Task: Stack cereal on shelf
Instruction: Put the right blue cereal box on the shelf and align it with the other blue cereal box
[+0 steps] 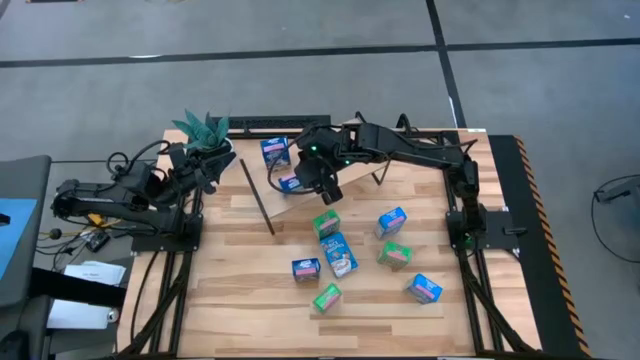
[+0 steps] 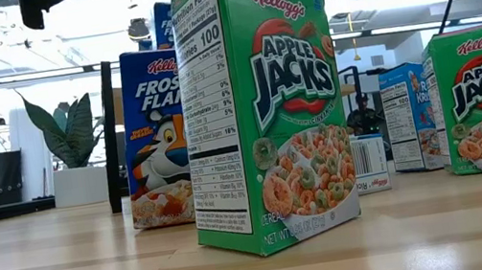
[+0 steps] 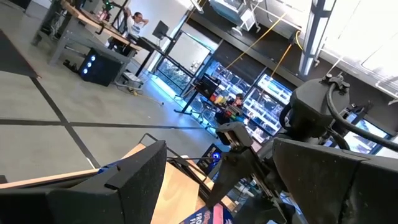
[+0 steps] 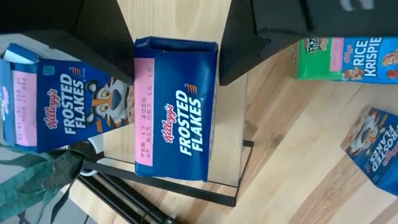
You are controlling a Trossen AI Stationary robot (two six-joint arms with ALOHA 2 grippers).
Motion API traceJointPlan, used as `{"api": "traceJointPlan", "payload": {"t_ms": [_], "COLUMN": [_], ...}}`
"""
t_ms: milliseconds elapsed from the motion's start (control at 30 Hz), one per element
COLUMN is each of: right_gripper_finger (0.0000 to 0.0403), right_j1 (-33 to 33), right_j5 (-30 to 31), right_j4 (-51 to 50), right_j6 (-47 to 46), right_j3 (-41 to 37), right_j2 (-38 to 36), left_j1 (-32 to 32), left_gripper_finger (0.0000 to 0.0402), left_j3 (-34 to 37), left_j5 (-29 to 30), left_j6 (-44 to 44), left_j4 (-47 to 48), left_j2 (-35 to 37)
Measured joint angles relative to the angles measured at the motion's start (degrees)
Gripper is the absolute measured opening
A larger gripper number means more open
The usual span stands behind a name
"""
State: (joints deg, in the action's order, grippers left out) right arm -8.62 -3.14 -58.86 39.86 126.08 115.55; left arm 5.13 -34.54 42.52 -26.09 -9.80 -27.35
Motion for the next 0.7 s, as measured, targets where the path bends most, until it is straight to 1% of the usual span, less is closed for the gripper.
{"api": "traceJointPlan", "payload": {"t_ms": [267, 433, 600, 700], "right_gripper_finger": [0.0289, 0.0292, 0.0292, 0.0292], "right_j1": [-0.15, -0.06, 0.32, 1.41], "right_j5": [0.26, 2.82, 3.49, 5.32], "right_j4": [2.94, 3.87, 3.51, -0.61], "right_j6": [-0.55, -0.4, -2.53, -4.14], "right_j3": [0.0, 0.0, 0.09, 3.33], "right_j2": [0.0, 0.0, -0.5, -0.42], "left_j1": [-0.02, -0.02, 0.0, -0.01], "left_gripper_finger": [0.0283, 0.0283, 0.0283, 0.0283], "left_j3": [0.02, 0.01, 0.02, 0.02], "left_j5": [0.0, -0.01, 0.0, 0.0], "left_j6": [0.0, 0.53, 0.83, 0.88], "left_j4": [0.0, 0.0, 0.0, 0.0], "left_j2": [0.0, 0.0, 0.0, -0.01]}}
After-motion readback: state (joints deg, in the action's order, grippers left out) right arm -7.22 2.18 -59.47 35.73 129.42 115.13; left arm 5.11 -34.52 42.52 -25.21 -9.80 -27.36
